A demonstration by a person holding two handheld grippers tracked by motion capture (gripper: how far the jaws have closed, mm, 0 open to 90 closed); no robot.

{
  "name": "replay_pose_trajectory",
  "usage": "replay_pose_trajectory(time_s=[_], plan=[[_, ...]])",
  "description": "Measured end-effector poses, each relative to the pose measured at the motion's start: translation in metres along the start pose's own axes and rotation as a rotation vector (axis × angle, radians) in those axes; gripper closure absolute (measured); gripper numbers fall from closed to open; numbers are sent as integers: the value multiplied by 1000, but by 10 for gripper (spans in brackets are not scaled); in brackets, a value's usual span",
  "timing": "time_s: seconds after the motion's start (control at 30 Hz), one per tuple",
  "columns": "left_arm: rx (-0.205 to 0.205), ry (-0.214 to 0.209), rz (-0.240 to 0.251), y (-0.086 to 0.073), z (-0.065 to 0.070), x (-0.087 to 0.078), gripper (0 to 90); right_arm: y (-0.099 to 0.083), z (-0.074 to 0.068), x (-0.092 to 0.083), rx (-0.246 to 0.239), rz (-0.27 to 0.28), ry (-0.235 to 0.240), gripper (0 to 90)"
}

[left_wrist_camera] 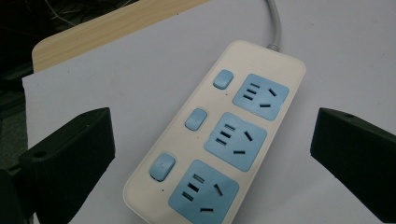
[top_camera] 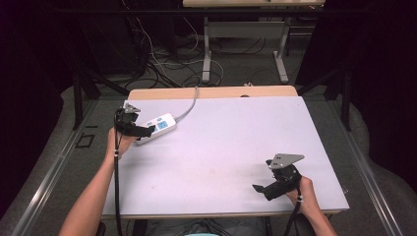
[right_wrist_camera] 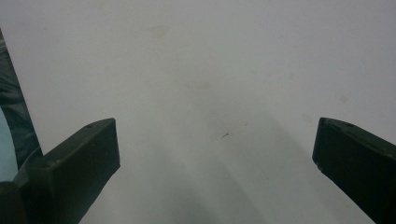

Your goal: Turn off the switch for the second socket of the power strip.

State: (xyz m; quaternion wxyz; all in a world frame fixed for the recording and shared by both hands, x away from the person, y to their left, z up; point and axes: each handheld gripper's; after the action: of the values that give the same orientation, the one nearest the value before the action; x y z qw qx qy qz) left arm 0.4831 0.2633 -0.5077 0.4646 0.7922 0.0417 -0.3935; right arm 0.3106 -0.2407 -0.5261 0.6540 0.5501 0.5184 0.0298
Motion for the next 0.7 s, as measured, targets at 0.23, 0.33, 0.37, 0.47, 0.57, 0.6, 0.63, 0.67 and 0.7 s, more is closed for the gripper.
replay_pose_trajectory(time_s=[0.23, 0.33, 0.37, 0.47, 0.57, 0.6, 0.63, 0.67, 0.7], plan=[[16, -11, -37, 1, -5, 4, 14, 0, 0, 0, -2, -13, 3, 3], [0, -8, -41, 1, -5, 7, 50, 0, 0, 0, -2, -13, 5, 3], [-4, 0, -27, 2, -6, 9, 64, 0, 0, 0, -1, -13, 5, 3], [-28, 6, -15, 4, -10, 9, 126, 0, 1, 0, -1, -13, 0, 3], [-27, -4, -19, 5, -12, 10, 166, 0, 1, 0, -4, -6, -1, 3], [-27, -1, -24, 5, -12, 10, 178, 0, 1, 0, 1, -7, -2, 3], [-32, -2, -15, 5, -12, 12, 178, 0, 1, 0, 1, -7, -2, 3], [-24, 9, -22, 5, -13, 11, 218, 0, 1, 0, 3, -7, -2, 3], [-34, 16, -14, 4, -13, 12, 218, 0, 1, 0, 3, -7, -2, 3]])
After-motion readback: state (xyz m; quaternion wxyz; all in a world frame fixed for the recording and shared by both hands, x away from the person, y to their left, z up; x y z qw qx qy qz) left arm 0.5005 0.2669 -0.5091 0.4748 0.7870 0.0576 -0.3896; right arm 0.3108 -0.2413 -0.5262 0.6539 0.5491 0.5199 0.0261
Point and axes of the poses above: each handheld gripper's, and its own axes: x roughly forward along the jaws, y roughly out of its top, z roughly to its right, and after that the axes turned 12 degrees about x, right-handed
